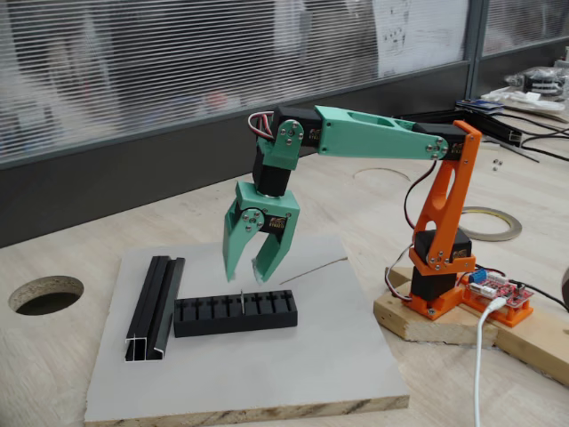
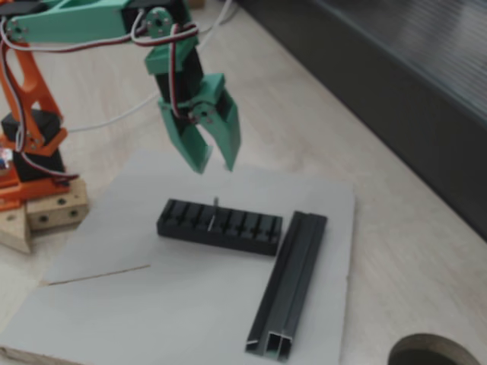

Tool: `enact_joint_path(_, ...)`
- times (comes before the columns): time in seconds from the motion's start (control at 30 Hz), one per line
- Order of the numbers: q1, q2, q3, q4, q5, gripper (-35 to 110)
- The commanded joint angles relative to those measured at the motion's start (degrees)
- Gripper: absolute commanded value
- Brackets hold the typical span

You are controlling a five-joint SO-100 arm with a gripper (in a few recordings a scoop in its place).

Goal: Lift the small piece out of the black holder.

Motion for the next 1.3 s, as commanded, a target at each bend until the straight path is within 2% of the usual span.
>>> enact_joint_path(0.0, -0.7, -0.4, 0.3, -0.4, 0.6, 40)
enact_joint_path(0.37, -0.7, -7.1, -0.1, -0.4, 0.6, 41)
enact_joint_path(0.63, 5.4, -7.1, -0.1, -0.4, 0.6, 41)
enact_joint_path(1.27, 4.6, -10.5, -0.2, -1.2, 0.6, 41)
